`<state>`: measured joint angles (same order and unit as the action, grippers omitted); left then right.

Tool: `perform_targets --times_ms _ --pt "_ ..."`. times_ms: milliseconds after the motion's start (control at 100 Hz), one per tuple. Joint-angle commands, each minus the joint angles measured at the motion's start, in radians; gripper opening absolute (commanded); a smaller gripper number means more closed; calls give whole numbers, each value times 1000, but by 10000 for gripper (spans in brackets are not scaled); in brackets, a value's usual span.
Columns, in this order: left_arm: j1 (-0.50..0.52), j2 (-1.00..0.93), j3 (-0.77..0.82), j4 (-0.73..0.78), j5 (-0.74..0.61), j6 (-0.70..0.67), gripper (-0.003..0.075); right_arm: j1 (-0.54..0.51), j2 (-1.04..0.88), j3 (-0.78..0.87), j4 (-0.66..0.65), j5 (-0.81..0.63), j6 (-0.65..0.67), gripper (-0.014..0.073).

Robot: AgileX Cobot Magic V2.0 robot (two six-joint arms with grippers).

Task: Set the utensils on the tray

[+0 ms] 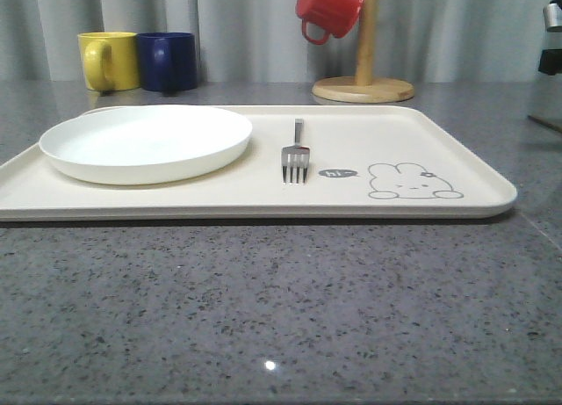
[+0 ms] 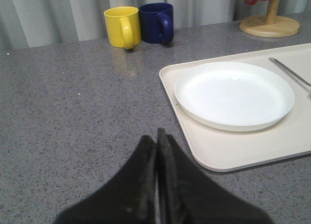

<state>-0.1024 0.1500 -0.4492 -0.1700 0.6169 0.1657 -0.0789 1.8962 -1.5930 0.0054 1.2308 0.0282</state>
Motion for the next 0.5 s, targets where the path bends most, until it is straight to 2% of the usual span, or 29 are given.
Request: perform_targets --times_ms 0,130,390,490 --pt "-2 10 -23 -8 -74 -7 -19 -5 -37 -21 1 75 -11 417" --pt "-2 10 -23 -8 -74 -7 -19 -5 -33 -21 1 74 -11 308" --pt "-2 10 -23 -8 -74 -7 -19 -5 -34 -21 1 68 -11 -59" --pt "-2 10 -23 -8 -74 -7 -19 -5 -49 -26 4 65 -11 -67"
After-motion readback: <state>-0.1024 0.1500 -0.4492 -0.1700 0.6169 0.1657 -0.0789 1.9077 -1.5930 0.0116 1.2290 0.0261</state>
